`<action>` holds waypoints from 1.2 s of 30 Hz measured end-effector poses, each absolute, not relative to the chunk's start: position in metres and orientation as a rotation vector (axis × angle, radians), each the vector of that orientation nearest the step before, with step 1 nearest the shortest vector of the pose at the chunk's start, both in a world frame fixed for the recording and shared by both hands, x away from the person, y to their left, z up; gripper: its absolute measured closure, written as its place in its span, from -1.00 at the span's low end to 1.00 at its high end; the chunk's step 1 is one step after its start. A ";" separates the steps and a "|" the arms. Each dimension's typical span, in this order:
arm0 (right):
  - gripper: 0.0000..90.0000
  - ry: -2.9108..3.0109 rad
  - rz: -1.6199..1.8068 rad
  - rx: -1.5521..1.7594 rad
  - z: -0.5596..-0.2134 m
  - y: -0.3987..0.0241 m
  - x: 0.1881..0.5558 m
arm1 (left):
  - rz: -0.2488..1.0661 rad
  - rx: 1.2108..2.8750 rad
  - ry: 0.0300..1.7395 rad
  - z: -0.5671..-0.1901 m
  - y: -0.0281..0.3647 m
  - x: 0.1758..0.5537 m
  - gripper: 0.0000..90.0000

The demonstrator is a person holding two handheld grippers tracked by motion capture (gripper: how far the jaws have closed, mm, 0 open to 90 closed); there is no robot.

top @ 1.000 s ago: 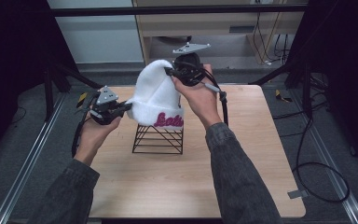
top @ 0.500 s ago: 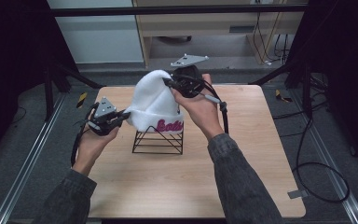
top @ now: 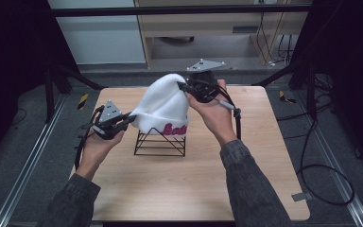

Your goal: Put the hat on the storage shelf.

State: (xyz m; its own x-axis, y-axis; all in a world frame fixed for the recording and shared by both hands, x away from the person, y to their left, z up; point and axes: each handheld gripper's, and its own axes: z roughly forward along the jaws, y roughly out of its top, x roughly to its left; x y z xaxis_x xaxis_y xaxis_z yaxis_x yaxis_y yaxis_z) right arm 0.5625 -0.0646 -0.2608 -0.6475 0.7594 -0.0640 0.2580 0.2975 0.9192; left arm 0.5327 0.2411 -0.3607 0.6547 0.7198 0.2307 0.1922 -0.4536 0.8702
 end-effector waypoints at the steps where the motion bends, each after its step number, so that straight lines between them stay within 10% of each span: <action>1: 0.85 2.069 1.331 0.901 -0.260 -0.066 0.562 | 0.752 1.987 0.704 -0.360 0.241 0.532 0.87; 36: 0.81 2.273 1.202 0.801 -0.272 -0.034 0.551 | 0.646 2.036 0.776 -0.415 0.252 0.526 0.87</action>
State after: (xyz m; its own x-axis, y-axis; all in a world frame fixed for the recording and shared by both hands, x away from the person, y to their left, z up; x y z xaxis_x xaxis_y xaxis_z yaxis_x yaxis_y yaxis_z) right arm 0.5509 -0.0336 -0.2715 -0.7328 0.6709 -0.1135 0.2836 0.4528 0.8453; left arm 0.5256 0.2522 -0.4154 0.6751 0.7206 0.1579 0.2865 -0.4534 0.8440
